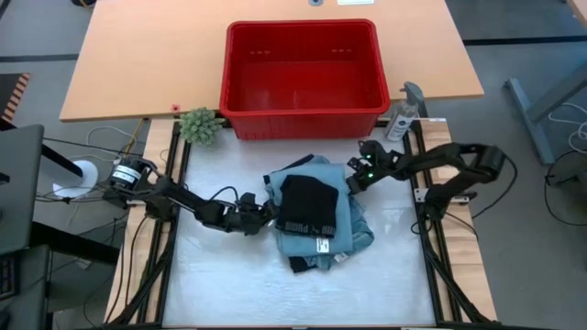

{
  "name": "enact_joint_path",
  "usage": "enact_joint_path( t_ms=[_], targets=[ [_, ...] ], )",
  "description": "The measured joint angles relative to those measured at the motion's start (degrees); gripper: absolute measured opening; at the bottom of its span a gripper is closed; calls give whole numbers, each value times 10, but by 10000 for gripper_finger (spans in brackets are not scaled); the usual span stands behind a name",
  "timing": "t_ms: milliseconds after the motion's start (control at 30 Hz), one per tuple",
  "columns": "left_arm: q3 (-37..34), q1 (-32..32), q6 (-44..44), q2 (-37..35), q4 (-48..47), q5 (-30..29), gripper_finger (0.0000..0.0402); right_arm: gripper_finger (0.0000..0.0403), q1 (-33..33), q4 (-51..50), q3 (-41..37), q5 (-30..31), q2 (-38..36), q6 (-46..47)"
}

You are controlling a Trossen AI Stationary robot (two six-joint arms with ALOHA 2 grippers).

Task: Fold Laundry from Bin
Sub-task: Put the laundry clothes into the red bin

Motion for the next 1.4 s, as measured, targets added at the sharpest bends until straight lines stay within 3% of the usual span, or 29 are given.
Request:
enact_joint_path(
  t_ms=[133,233,400,533,733,767,867,1400],
  targets=[
    [-1,17,22,0,8,9,360,392,31,58,24,0,56,11],
    [1,32,42,0,15,25,359,356,61,54,56,14,82,15],
    [3,51,31,0,16,26,332,227,82,47,85,26,94,58],
    [3,52,8,0,20,11,256,97,68,23,85,20,90,60],
    [4,52,-7,0,38,-6,82,96,47,27,85,-5,90,53],
    [4,52,-7,0,49,-13,70,96,45,32,84,-11,88,55],
    [3,53,7,3,78,-39,70,96,44,41,83,-11,74,71],
    [37,61,44,3,88,-41,70,96,44,3,82,24,-28,120]
  ],
)
